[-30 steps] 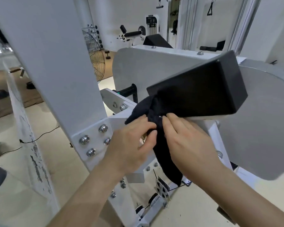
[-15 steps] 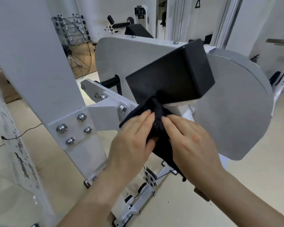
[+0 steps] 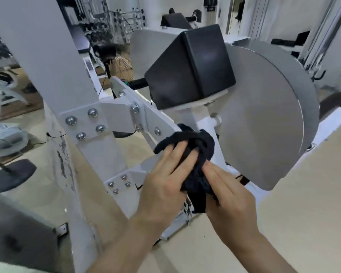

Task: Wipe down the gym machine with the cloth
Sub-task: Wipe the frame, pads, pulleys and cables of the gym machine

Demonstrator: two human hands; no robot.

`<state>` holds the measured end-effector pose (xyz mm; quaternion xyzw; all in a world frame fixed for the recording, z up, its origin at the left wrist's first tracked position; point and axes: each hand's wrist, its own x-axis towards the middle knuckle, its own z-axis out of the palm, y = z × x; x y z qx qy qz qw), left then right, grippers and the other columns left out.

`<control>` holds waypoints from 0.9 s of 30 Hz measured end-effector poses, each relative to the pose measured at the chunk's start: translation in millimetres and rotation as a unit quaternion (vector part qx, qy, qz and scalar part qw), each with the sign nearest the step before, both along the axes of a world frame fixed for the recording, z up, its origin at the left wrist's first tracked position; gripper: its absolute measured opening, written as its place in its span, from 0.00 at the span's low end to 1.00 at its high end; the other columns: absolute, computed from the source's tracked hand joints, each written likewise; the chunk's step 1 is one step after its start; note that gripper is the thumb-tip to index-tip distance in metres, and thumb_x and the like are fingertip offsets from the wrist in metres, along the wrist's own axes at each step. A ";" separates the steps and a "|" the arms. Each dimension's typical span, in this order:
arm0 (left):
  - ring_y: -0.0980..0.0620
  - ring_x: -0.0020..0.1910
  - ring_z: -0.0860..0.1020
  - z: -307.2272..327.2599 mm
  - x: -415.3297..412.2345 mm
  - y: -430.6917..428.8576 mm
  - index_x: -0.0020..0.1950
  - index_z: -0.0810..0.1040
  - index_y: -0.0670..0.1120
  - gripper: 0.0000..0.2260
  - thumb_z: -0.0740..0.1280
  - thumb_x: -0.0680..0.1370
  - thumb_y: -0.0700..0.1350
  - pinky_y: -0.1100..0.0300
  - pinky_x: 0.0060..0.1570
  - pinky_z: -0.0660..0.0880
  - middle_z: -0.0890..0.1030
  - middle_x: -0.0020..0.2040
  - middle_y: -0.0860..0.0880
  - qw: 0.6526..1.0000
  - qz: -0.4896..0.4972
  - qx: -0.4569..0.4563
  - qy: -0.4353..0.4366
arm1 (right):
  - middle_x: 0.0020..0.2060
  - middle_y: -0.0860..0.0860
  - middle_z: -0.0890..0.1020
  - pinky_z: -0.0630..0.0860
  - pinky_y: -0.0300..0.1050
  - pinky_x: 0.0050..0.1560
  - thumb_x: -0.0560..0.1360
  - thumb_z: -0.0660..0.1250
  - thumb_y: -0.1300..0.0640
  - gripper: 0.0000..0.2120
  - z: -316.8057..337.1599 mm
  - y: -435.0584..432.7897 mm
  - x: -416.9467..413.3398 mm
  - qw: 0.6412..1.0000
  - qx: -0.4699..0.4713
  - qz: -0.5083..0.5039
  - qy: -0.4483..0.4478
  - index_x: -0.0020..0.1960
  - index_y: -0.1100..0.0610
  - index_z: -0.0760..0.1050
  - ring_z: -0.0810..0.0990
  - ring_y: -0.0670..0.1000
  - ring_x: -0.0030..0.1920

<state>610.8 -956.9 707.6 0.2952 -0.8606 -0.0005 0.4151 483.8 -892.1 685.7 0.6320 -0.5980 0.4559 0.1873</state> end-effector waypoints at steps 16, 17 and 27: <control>0.58 0.32 0.75 -16.5 -3.3 0.8 0.42 0.81 0.52 0.11 0.68 0.74 0.35 0.68 0.31 0.72 0.78 0.33 0.49 0.810 0.110 0.505 0.277 | 0.52 0.55 0.84 0.78 0.57 0.55 0.77 0.56 0.67 0.16 9.9 -13.9 2.9 0.989 0.000 0.131 0.068 0.47 0.62 0.84 0.74 0.62 0.66; 0.57 0.30 0.72 -16.6 1.1 -0.9 0.41 0.82 0.54 0.11 0.70 0.73 0.36 0.68 0.30 0.70 0.74 0.32 0.49 0.808 0.129 0.496 0.290 | 0.50 0.55 0.85 0.78 0.57 0.54 0.78 0.54 0.67 0.19 15.1 -14.7 2.2 0.988 -0.021 0.135 0.065 0.46 0.63 0.84 0.75 0.62 0.65; 0.58 0.49 0.82 2.8 -12.9 -19.6 0.52 0.83 0.52 0.15 0.65 0.76 0.34 0.63 0.50 0.77 0.85 0.48 0.54 0.816 0.025 0.384 0.431 | 0.67 0.55 0.76 0.58 0.60 0.74 0.77 0.57 0.62 0.18 50.8 -44.2 -0.4 0.945 0.086 0.048 0.313 0.64 0.61 0.77 0.66 0.57 0.73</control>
